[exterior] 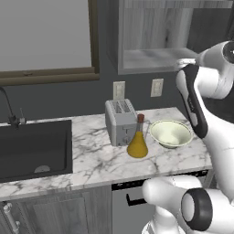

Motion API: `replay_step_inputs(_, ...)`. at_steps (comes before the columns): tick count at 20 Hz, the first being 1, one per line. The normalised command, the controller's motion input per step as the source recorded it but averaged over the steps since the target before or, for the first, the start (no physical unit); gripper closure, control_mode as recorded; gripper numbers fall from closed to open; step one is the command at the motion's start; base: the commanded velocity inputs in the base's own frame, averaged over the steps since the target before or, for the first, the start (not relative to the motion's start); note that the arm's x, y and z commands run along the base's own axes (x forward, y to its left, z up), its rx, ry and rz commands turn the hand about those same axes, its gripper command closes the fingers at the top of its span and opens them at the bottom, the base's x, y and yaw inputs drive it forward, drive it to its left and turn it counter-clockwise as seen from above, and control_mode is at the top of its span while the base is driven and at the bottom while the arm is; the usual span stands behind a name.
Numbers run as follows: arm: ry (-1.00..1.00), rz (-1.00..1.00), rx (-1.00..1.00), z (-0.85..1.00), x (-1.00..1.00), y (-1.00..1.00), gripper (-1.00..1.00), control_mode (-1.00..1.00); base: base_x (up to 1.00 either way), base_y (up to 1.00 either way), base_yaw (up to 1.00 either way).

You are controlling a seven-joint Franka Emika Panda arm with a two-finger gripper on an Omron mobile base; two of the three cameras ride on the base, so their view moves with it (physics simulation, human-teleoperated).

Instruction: Retrieve the bottle and the shaker from the cabinet and place them next to the mixing bowl on the counter. Then add garlic from the fridge to the mixing bowl.

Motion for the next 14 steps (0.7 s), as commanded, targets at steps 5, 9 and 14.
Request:
replay_step_inputs(5, 0.00, 0.00, 0.00, -0.46, -0.47, -0.02, 1.00, -1.00, 0.00, 0.00, 0.00)
replay_step_inputs(9, 0.00, 0.01, 0.00, -0.42, -0.39, -0.01, 1.00, -1.00, 0.00, 0.00, 0.00)
replay_step_inputs(14, 0.03, 0.00, 0.00, -0.23, -0.44, 0.14, 1.00, -1.00, 0.00, 0.00, 0.00)
